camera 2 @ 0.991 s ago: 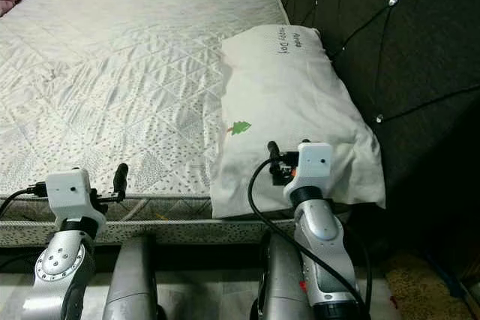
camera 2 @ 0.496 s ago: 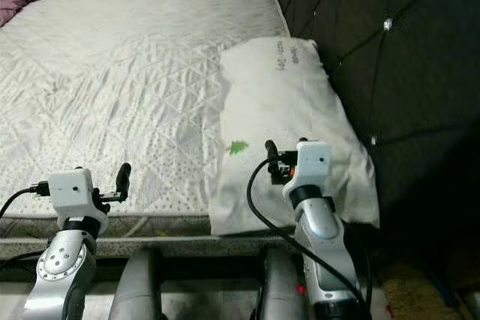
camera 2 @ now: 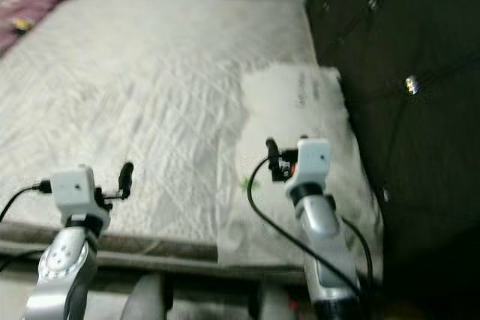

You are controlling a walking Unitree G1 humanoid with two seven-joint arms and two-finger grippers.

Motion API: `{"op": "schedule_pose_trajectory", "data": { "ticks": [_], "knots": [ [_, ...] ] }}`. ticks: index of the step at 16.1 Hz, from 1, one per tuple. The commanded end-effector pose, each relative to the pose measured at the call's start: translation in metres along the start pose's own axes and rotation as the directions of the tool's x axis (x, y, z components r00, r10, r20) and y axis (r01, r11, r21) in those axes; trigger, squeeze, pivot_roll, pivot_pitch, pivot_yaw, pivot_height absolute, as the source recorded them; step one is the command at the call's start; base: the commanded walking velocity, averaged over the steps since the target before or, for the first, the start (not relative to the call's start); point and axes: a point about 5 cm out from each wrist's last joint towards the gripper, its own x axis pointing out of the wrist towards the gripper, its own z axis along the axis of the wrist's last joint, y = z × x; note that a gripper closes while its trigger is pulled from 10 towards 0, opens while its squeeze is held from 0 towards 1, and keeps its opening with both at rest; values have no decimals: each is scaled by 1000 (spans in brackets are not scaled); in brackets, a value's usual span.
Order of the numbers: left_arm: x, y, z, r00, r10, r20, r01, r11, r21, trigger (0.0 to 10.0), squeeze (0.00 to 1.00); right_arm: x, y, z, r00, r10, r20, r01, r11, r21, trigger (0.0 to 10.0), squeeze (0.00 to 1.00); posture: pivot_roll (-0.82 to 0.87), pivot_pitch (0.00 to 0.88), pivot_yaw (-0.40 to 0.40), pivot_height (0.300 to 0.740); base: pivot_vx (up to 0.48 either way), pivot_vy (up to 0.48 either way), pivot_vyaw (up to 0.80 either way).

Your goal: Clean up the room

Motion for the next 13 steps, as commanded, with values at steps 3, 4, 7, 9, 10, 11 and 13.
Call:
{"op": "schedule_pose_trajectory", "data": {
  "ticks": [3,4,7,9,10,11,13],
  "knots": [
    [1,-2,3,1000,-2,-1,2,1000,19,10000,0,3,-5,2,1000,-13,1,13,1000,-8,10000,0,58,0,-33,740,0,0,0],
    [2,-3,4,1000,-7,-1,7,1000,17,10000,0,3,-5,2,1000,-14,-2,14,1000,-10,10000,0,58,0,-35,740,0,0,0],
    [2,-2,2,1000,2,-10,-2,1000,12,10000,0,3,-4,1,1000,-11,-8,11,1000,-20,10000,0,57,0,-36,740,0,0,0],
    [2,-3,3,1000,1,-7,-1,1000,18,10000,0,3,-5,1,1000,-10,-7,10,1000,-21,10000,0,60,0,-37,740,0,0,0],
    [2,-3,3,1000,2,-7,-2,1000,18,10000,0,3,-6,0,1000,-14,-8,14,1000,-24,10000,0,59,0,-38,740,0,0,0],
    [2,-3,3,1000,3,-7,-3,1000,18,10000,0,3,-6,0,1000,-18,-13,17,999,-28,10000,0,59,0,-40,740,0,0,0],
    [2,-3,4,1000,7,-7,-7,1000,22,10000,0,5,-6,1,1000,-19,-17,19,1000,-24,10000,0,54,0,-42,740,0,0,0]
  ]
}}
